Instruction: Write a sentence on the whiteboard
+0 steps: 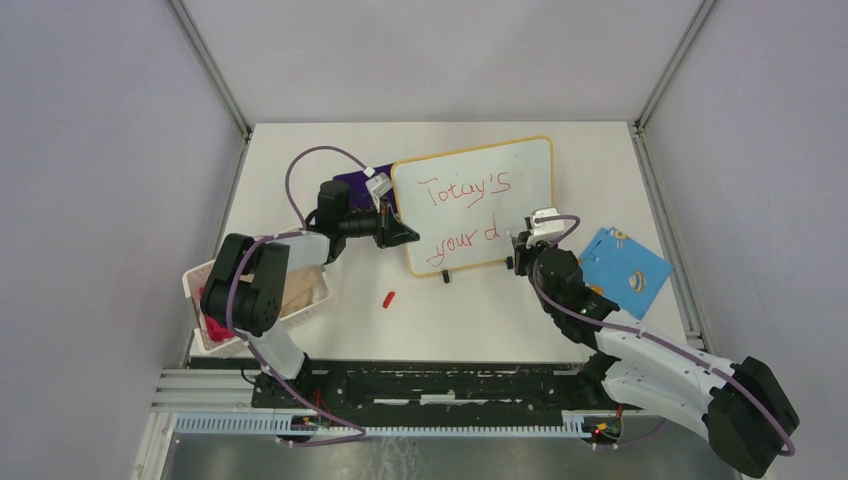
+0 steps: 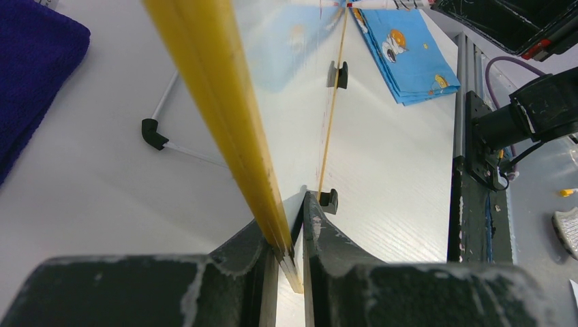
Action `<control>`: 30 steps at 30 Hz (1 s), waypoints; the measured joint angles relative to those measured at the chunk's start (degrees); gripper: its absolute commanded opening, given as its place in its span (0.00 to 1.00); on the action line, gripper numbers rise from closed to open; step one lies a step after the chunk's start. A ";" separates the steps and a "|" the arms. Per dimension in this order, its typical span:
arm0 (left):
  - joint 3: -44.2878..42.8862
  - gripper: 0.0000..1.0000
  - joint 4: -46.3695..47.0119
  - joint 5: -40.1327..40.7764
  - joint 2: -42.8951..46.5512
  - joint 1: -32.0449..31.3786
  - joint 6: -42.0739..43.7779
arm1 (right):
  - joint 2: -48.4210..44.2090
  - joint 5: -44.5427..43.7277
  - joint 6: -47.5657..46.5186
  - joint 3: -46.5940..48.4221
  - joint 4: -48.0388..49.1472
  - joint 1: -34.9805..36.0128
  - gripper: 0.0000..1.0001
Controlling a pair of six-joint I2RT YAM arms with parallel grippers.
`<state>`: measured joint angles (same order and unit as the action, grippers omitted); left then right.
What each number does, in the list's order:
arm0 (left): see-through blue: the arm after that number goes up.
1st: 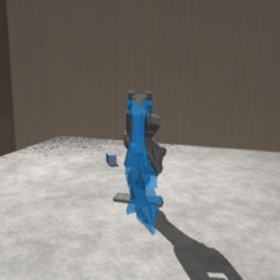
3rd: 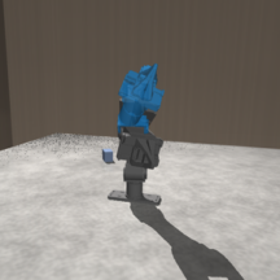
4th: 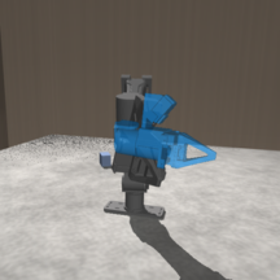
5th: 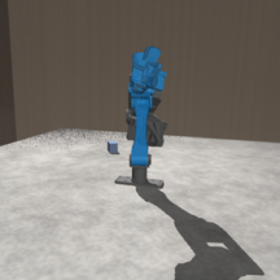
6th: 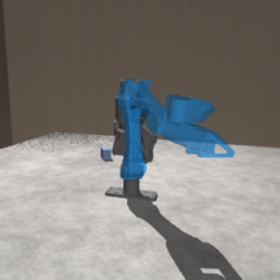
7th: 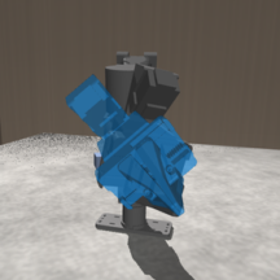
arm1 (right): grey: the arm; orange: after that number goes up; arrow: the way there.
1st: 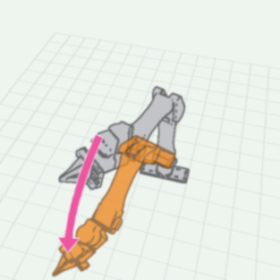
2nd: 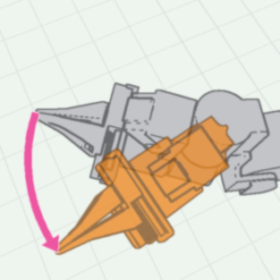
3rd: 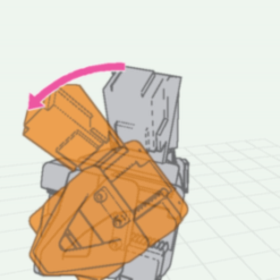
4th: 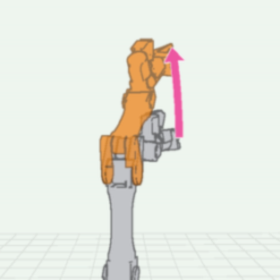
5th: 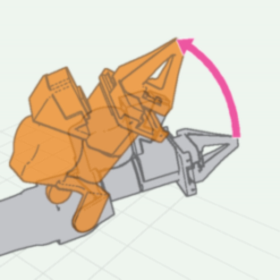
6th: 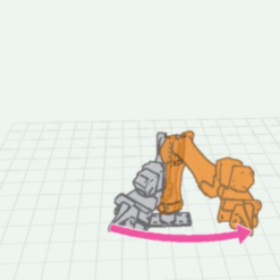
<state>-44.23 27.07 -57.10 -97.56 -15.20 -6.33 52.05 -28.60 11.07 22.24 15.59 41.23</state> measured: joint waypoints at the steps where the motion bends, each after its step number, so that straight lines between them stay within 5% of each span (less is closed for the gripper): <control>1: 0.00 0.02 -0.02 -0.02 0.00 0.00 0.00 | 0.20 -0.02 0.02 0.13 0.07 -0.11 0.00; 30: -0.04 0.02 -0.02 0.02 0.00 -0.07 0.02 | 3.54 3.06 -0.15 2.49 1.05 -0.52 0.00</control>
<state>-44.27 27.05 -57.08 -97.56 -15.27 -6.31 55.59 -25.54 10.92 24.73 16.64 40.71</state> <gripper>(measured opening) 0.215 0.177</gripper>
